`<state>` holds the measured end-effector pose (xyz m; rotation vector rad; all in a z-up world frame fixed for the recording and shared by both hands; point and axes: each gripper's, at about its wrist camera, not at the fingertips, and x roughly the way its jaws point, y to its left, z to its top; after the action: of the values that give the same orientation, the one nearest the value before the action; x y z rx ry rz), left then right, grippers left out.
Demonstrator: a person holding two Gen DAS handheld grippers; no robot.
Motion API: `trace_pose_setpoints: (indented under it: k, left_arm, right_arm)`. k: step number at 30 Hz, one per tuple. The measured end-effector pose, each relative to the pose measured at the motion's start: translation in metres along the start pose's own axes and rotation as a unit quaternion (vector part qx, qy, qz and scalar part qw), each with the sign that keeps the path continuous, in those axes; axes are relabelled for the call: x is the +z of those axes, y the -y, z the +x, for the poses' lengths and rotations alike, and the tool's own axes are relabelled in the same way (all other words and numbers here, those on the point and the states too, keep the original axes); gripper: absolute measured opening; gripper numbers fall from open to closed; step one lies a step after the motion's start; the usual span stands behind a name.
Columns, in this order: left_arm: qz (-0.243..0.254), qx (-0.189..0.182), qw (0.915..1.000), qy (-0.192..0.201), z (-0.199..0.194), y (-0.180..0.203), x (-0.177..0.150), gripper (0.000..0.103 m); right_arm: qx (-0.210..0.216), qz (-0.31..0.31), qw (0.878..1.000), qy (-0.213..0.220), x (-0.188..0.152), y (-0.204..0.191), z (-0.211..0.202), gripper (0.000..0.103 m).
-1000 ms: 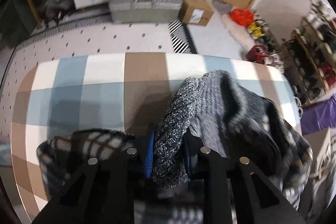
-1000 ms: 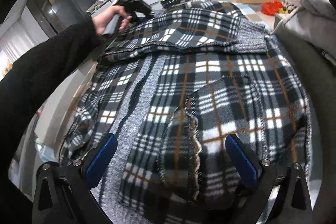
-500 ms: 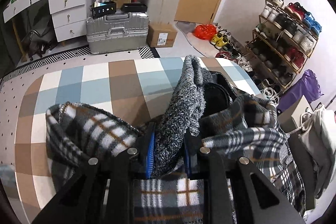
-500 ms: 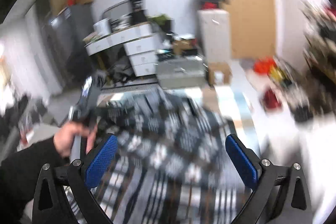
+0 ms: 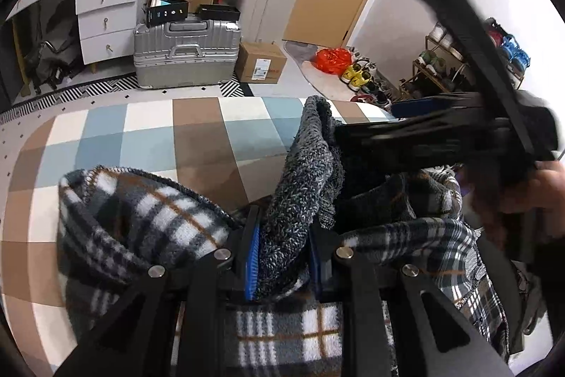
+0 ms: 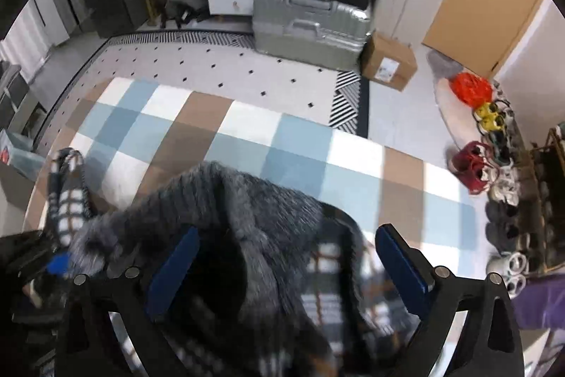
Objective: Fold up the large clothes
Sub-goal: 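Grasp the grey knit hem edge with the left gripper while the right gripper grasps it too, then lift the hem with both grippers and fold it over the shirt body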
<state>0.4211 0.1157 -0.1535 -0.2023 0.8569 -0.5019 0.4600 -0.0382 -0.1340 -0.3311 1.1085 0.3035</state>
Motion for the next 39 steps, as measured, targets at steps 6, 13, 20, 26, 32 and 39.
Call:
trace_pose_setpoints:
  k: [6,13,20,26,32,39]
  left_arm:
    - [0.000,-0.013,0.9999,-0.008,0.008,-0.006,-0.002,0.017]
    - [0.013,-0.001,0.9999,-0.011,0.005,-0.002,0.001,0.017]
    - [0.022,0.015,0.9995,0.015,-0.033,0.020,0.007,0.017]
    - [0.044,0.019,0.9980,0.040,-0.086,0.047,-0.004,0.017]
    - [0.070,0.011,0.9960,0.054,-0.131,0.073,-0.038,0.017]
    - [0.075,0.015,0.9965,0.034,-0.140,0.087,-0.090,0.017]
  right_arm:
    - [-0.035,-0.030,0.998,-0.046,0.007,-0.011,0.045,0.060]
    - [-0.037,0.019,0.999,0.006,0.001,0.005,0.018,0.007]
    - [-0.051,0.024,0.993,0.108,-0.017,0.016,-0.063,0.005]
    - [-0.039,0.018,0.984,0.174,-0.056,0.014,-0.127,0.005]
    - [-0.015,0.021,0.975,0.223,-0.118,0.002,-0.178,0.005]
    - [0.017,0.035,0.969,0.243,-0.207,-0.020,-0.209,0.005]
